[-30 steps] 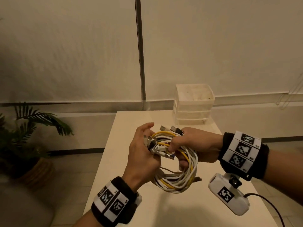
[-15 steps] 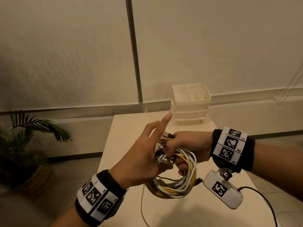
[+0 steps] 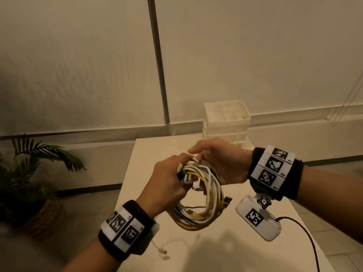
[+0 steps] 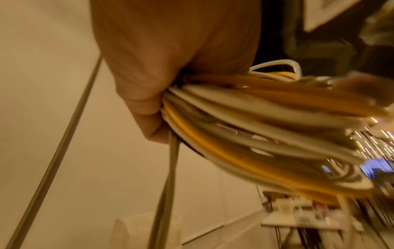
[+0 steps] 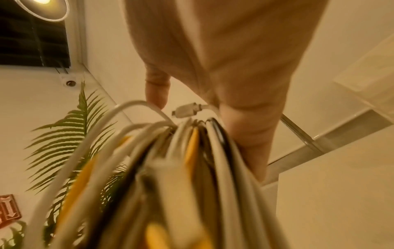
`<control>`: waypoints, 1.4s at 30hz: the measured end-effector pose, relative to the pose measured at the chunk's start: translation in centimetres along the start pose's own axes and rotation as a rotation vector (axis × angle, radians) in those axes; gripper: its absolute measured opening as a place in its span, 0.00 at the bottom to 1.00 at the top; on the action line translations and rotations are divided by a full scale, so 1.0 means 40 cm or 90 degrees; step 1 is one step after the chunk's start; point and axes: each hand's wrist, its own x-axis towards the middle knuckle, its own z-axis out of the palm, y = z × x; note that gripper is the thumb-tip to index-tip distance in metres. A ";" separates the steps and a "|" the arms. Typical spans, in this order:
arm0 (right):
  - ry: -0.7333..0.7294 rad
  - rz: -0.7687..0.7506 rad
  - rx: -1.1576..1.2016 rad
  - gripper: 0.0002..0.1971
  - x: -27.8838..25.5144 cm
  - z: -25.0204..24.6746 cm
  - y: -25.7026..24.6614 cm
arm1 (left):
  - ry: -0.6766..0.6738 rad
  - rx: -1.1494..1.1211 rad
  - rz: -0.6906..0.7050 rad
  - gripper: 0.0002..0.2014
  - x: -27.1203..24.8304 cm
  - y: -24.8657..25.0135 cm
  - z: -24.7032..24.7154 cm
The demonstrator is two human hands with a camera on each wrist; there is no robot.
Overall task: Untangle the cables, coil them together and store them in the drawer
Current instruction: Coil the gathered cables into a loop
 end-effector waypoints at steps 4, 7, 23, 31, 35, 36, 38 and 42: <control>0.153 -0.052 0.054 0.36 -0.020 0.001 -0.047 | 0.068 -0.147 -0.060 0.15 0.013 -0.002 -0.018; 0.233 -0.190 0.140 0.24 -0.050 -0.032 -0.059 | 0.133 -0.282 -0.044 0.15 0.028 -0.003 -0.057; 0.062 -0.156 -0.094 0.15 0.007 0.013 0.228 | 0.291 -0.348 -0.220 0.11 0.044 -0.066 -0.124; -0.078 -0.297 0.089 0.20 -0.109 -0.045 0.129 | 0.209 -0.350 -0.382 0.14 0.009 -0.109 -0.082; -0.147 -0.327 0.137 0.34 -0.106 -0.073 0.077 | 0.124 -0.421 -0.417 0.10 0.010 -0.083 -0.064; -0.149 -0.346 0.095 0.36 -0.111 -0.071 0.062 | 0.101 -0.450 -0.417 0.09 0.012 -0.074 -0.063; -0.145 -0.383 0.027 0.38 -0.127 -0.065 0.044 | 0.065 -0.513 -0.416 0.09 0.019 -0.054 -0.067; 0.179 -0.413 -0.162 0.35 -0.110 -0.035 0.024 | -0.002 -0.746 -0.427 0.09 0.032 -0.014 -0.096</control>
